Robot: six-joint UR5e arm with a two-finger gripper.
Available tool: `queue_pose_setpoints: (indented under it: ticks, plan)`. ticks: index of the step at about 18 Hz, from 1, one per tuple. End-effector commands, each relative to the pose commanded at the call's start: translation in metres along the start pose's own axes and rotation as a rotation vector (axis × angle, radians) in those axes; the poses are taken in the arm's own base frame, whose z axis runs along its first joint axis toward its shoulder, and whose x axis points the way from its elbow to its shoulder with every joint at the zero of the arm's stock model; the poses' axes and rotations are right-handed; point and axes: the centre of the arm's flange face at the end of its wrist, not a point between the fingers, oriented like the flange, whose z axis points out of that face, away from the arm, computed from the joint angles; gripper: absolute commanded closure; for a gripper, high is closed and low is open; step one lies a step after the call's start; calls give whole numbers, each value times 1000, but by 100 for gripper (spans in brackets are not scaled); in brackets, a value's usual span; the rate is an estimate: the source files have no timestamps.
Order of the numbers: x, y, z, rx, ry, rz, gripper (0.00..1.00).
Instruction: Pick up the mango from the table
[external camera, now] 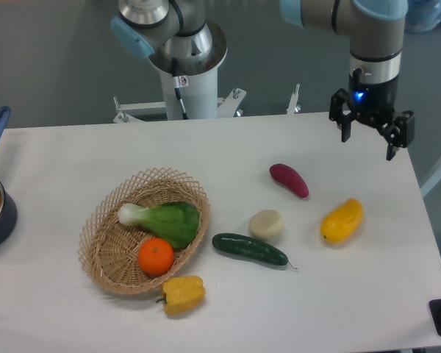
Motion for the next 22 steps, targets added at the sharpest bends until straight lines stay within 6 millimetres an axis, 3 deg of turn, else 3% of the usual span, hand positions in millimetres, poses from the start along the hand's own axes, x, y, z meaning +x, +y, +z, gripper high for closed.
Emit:
queue_pose_setpoints:
  ticks: [3,5,8,12,17,22]
  plan:
    - [-3,-3,5,13,-6,-48,0]
    - [-4,-4,20,43,22,-57,0]
    - [-4,-3,59,58,85,-63,0]
    - [-5,-5,90,56,73,-47,0]
    - [-20,0,128,31,108,-43,0]
    - [-28,4,144,-7,120,-39,0]
